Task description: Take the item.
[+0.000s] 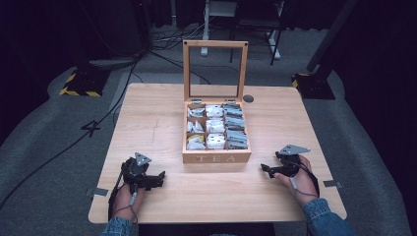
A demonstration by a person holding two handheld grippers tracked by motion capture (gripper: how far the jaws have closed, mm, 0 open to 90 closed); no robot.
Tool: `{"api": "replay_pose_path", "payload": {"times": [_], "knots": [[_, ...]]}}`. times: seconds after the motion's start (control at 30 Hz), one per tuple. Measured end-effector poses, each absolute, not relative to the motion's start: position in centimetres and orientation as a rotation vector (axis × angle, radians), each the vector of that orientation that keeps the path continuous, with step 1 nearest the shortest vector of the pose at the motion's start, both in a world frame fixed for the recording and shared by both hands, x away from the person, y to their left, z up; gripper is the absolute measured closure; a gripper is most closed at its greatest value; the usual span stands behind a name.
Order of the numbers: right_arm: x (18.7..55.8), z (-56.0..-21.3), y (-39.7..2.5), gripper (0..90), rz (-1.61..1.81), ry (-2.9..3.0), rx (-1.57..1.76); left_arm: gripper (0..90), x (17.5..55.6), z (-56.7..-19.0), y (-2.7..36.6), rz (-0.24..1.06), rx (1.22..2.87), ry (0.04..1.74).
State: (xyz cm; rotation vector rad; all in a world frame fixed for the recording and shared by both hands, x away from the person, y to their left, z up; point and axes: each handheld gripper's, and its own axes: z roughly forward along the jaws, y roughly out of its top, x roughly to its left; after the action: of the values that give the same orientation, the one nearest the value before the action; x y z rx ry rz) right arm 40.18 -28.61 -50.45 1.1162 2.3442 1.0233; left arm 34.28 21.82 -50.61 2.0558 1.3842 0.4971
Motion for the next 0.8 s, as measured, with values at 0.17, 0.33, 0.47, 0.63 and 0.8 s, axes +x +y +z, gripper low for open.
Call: {"api": "replay_pose_path", "payload": {"times": [0.17, 0.33, 0.47, 0.63, 0.8], "knots": [[40.2, -50.5, -28.6, 14.6, 1.023, 2.346, 1.111, 0.0, 34.3, -50.6, 21.8, 0.497, 2.057, 1.382], [40.2, -50.5, -28.6, 14.7, 1.023, 2.347, 1.112, 0.0, 34.3, -50.6, 21.8, 0.496, 2.057, 1.383], [40.2, -50.4, -28.6, 16.3, 1.024, 2.345, 1.110, 0.0, 34.3, -50.6, 21.8, 0.496, 2.057, 1.383], [40.3, -49.9, -28.6, 38.9, 1.017, 2.321, 1.160, 0.0, 34.4, -50.6, 21.8, 0.491, 2.057, 1.380], [40.7, -49.1, -28.7, 40.0, 1.057, 2.265, 1.180, 0.0, 34.4, -50.6, 21.8, 0.491, 2.058, 1.380]]}}
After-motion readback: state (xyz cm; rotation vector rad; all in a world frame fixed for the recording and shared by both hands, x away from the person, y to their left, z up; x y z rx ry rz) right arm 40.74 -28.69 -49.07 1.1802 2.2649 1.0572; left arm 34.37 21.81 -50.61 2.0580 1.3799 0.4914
